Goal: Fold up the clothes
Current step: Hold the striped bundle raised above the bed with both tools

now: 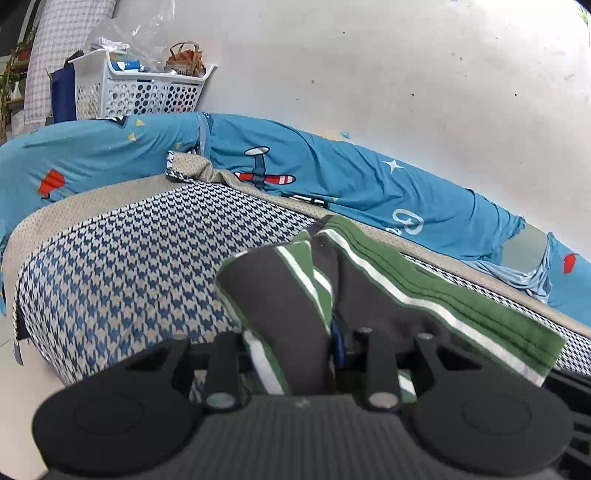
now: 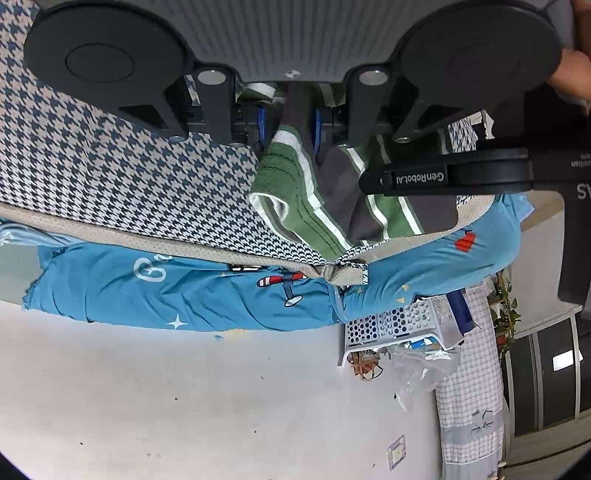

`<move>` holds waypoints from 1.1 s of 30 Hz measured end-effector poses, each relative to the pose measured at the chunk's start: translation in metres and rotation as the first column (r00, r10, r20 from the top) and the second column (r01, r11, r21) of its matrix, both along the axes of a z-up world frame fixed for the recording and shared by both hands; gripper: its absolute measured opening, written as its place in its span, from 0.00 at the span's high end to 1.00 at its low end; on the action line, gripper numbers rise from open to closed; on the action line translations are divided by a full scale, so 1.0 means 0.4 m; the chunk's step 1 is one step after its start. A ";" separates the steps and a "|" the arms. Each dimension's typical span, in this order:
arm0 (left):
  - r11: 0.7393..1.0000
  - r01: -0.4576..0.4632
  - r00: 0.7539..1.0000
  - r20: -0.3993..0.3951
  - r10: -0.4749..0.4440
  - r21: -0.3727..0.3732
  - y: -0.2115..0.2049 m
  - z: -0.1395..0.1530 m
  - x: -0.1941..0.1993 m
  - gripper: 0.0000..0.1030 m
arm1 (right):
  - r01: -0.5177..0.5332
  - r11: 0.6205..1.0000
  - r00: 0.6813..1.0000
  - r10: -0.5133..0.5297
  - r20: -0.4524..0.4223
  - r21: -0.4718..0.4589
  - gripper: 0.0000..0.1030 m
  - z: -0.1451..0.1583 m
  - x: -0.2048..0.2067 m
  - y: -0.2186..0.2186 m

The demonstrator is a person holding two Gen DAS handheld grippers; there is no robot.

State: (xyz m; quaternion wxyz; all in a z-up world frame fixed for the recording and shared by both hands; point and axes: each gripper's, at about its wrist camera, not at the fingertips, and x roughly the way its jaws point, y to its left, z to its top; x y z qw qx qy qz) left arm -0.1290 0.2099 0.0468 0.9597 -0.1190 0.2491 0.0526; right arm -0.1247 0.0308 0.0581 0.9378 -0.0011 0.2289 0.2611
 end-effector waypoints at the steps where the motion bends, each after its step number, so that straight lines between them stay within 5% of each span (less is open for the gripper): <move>1: 1.000 -0.002 1.000 0.001 0.002 0.003 0.003 0.000 0.004 0.73 | -0.002 1.000 1.000 0.002 0.002 -0.001 0.78 0.001 0.005 0.005; 33: 0.984 -0.166 0.986 0.005 0.166 0.071 0.244 0.033 0.234 0.71 | -0.103 0.995 0.994 0.103 0.033 -0.019 0.78 0.044 0.272 0.258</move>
